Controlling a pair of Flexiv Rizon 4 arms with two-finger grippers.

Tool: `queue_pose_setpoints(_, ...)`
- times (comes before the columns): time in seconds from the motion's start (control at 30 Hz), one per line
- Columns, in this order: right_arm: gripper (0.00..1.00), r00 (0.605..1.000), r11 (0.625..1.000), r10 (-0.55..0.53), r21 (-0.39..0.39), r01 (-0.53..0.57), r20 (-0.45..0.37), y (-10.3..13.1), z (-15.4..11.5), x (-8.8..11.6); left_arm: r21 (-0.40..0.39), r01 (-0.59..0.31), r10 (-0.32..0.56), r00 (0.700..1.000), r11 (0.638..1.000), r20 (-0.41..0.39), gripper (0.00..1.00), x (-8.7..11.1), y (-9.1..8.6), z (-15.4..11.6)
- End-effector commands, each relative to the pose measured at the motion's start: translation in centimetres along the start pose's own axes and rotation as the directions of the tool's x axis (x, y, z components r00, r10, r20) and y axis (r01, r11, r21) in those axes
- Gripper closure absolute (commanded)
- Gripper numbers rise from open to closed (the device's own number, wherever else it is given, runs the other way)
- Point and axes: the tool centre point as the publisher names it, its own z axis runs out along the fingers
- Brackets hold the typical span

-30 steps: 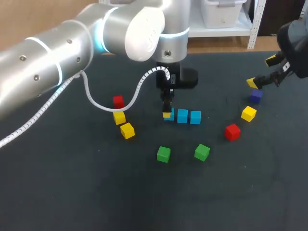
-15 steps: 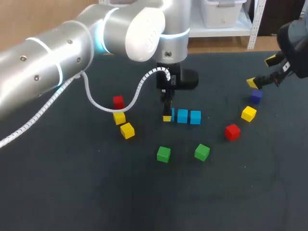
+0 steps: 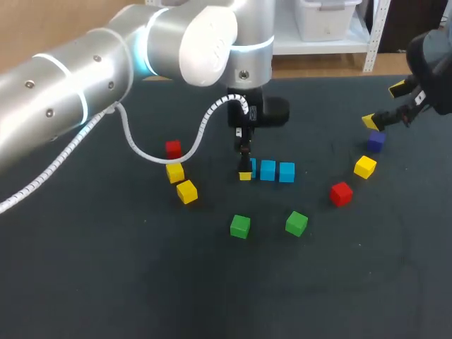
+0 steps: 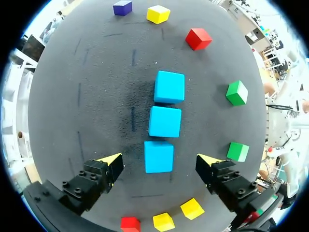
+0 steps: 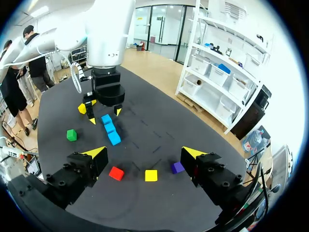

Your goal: Place the blue cubes, place green cubes on the blue cubes, place the yellow cubes on the green cubes, then place the red cubes on the yellow cubes, and place purple cube on the red cubes.

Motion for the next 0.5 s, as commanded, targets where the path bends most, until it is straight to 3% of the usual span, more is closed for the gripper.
queue_pose_setpoints(0.03,0.00,1.000,1.000,0.000,0.006,0.000,0.002,0.12,-0.03,0.09,-0.007,0.001,-0.001,1.000,1.000,-0.001,0.18,0.13,-0.38,0.04)
queue_pose_setpoints(0.3,0.00,1.000,1.000,0.000,0.006,0.000,0.002,0.12,-0.03,0.09,0.004,-0.008,0.008,1.000,1.000,-0.007,0.43,-0.02,-0.86,0.36)
queue_pose_setpoints(0.33,0.00,1.000,1.000,0.000,0.006,0.000,0.002,0.12,-0.03,0.09,0.005,-0.009,0.009,1.000,1.000,-0.006,0.51,-0.06,-0.92,0.33)
queue_pose_setpoints(0.5,0.00,1.000,1.000,0.000,0.006,0.000,0.002,0.12,-0.03,0.09,0.007,-0.012,0.012,1.000,1.000,-0.004,0.55,-0.12,-1.05,0.29)
